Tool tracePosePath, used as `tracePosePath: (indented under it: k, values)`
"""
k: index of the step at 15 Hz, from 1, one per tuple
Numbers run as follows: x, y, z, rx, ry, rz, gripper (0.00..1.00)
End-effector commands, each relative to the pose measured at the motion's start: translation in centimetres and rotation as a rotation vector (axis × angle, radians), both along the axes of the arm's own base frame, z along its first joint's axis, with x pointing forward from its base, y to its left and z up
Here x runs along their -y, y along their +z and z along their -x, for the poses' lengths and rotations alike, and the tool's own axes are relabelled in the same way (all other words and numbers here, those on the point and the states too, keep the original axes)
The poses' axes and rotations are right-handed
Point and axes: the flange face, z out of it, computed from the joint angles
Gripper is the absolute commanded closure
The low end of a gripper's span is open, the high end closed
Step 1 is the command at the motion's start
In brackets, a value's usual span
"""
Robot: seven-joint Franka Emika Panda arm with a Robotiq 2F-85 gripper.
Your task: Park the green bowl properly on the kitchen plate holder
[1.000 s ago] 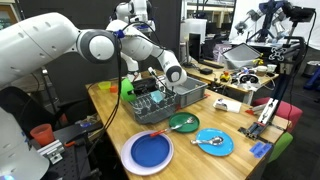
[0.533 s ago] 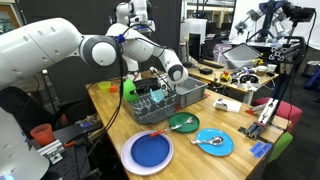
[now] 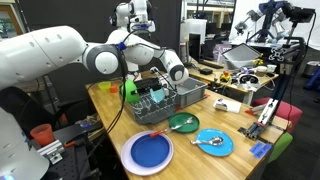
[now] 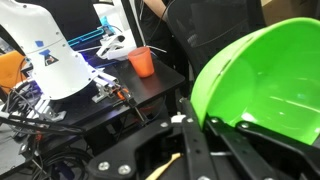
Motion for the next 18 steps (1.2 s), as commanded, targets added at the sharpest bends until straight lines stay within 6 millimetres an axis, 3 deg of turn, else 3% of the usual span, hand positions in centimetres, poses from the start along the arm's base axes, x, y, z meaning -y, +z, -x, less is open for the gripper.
tracePosePath:
  k: [1, 9, 18]
  values:
    - [0.1, 0.0, -0.5, 0.002, 0.021, 0.061, 0.99]
    - [-0.5, 0.6, -3.1, 0.163, -0.039, 0.096, 0.99]
    - [-0.6, -1.3, -2.4, 0.151, 0.009, 0.134, 0.99]
